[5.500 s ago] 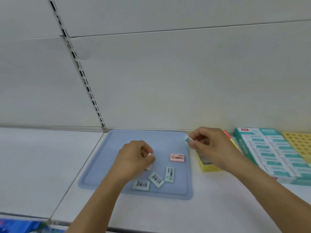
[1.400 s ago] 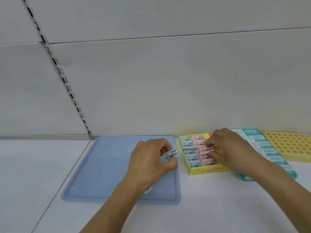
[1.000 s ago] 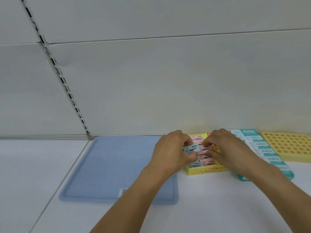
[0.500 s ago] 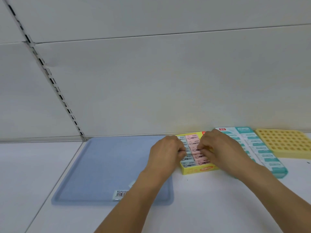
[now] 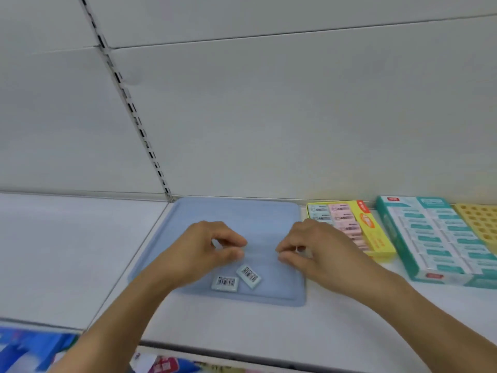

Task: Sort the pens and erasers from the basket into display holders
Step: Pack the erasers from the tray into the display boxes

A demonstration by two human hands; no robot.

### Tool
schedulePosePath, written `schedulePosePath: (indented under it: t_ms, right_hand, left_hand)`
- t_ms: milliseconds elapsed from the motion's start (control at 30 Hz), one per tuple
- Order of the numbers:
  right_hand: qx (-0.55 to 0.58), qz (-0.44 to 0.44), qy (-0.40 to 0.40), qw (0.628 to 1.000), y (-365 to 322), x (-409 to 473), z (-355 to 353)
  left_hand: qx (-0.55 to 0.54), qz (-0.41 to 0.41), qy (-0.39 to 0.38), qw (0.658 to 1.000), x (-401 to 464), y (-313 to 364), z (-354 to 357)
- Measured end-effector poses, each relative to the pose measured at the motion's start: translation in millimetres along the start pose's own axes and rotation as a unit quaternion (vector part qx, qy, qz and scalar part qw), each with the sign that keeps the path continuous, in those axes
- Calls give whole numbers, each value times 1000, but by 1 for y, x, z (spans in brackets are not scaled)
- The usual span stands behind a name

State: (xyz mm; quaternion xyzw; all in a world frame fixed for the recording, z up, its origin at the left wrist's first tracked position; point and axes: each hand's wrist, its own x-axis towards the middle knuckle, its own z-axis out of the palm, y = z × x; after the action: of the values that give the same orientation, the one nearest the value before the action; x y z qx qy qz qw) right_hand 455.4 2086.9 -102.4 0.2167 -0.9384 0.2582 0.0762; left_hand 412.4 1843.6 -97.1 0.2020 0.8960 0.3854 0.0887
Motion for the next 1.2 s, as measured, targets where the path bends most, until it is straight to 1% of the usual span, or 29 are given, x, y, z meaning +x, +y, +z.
schedulePosePath:
  t_ms: [67,133,300,400,467,500,567,633,700,733,800,900,967,1033,1200]
  right_hand:
    - [-39,7,-51,998,-20,9,19]
    - [-79,19,-79,994,-33,15,33]
    - [-106,25,-94,990,-39,22,37]
    - [-92,33,-96,991,-37,19,34]
    - [-70,30,-80,994,-31,14,33]
    - [-44,30,-58,997,-26,11,29]
    - [8,38,8,999,-12,5,15]
    - [48,58,93,993,4,-5,-5]
    - [51,70,153,984,21,-17,-24]
    - [31,70,167,983,29,-22,-31]
    - [-24,72,161,984,43,-31,-35]
    - [-77,49,113,989,54,-35,-27]
    - [-73,45,96,992,58,-36,-23]
    - [-54,53,96,993,60,-37,-23]
    - [1,73,87,994,57,-36,-22]
  left_hand:
    - [41,-36,-25,998,-16,-12,-7]
    - [76,-64,-48,994,-24,-16,-7]
    - [96,-66,-53,992,-25,-10,-3]
    - [82,-73,-51,993,-22,-9,0]
    - [43,-76,-29,996,-17,-8,7]
    - [14,-74,-14,997,-15,-6,11]
    - [-59,-68,12,996,-11,1,18]
    - [-135,-62,24,989,-7,10,24]
    - [-198,-56,30,978,-3,21,29]
    - [-219,-51,33,974,0,26,31]
    - [-257,-43,38,965,5,35,39]
    - [-306,-39,50,950,12,47,50]
    - [-327,-36,56,943,15,53,54]
    - [-337,-31,60,939,18,57,56]
    - [-326,-20,55,944,20,65,63]
